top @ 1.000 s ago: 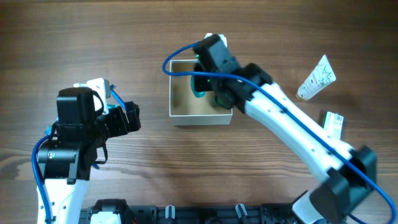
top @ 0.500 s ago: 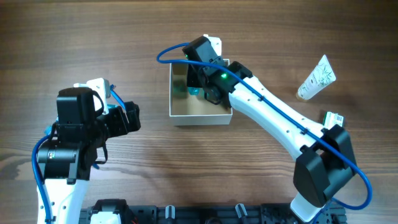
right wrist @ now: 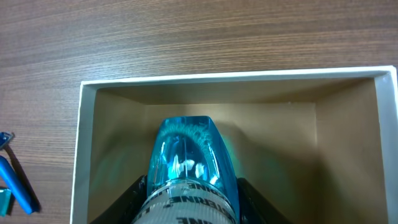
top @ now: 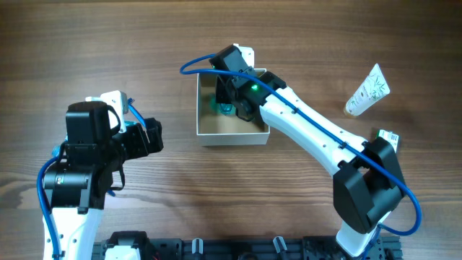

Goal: Pack container
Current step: 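Carry the Listerine bottle with the right gripper into the box, then open the right gripper and withdraw it from the box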

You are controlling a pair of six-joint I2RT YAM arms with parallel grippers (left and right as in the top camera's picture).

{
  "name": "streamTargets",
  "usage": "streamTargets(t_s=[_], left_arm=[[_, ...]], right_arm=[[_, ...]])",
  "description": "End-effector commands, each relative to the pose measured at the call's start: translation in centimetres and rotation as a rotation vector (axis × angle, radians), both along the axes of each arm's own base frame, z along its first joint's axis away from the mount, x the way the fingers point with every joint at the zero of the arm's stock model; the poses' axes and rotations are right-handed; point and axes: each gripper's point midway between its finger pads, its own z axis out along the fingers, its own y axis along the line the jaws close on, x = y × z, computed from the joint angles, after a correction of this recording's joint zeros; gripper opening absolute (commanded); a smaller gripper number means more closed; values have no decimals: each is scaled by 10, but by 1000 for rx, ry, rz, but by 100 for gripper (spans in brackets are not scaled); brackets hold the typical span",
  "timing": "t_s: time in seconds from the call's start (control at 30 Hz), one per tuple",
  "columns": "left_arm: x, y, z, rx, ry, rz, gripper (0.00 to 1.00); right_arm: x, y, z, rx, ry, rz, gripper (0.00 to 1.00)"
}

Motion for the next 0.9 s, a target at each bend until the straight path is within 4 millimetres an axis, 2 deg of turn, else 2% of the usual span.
streamTargets(t_s=[0.0, 0.2, 0.5, 0.73, 0.87], left_arm=[[2, -7, 10, -30, -22, -19, 100], [2, -7, 10, -30, -22, -19, 100], [2, -7, 10, -30, -22, -19, 100], [2, -7, 10, -30, -22, -19, 100], [2, -7, 10, -30, -22, -19, 100]], right_arm=[[6, 7, 14, -17, -53, 68, 34], [6, 7, 14, -37, -59, 103, 38], [8, 10, 16, -102, -97, 224, 56], [8, 11, 18, -116, -108, 253, 59], [7, 10, 30, -103, -128, 251, 61]])
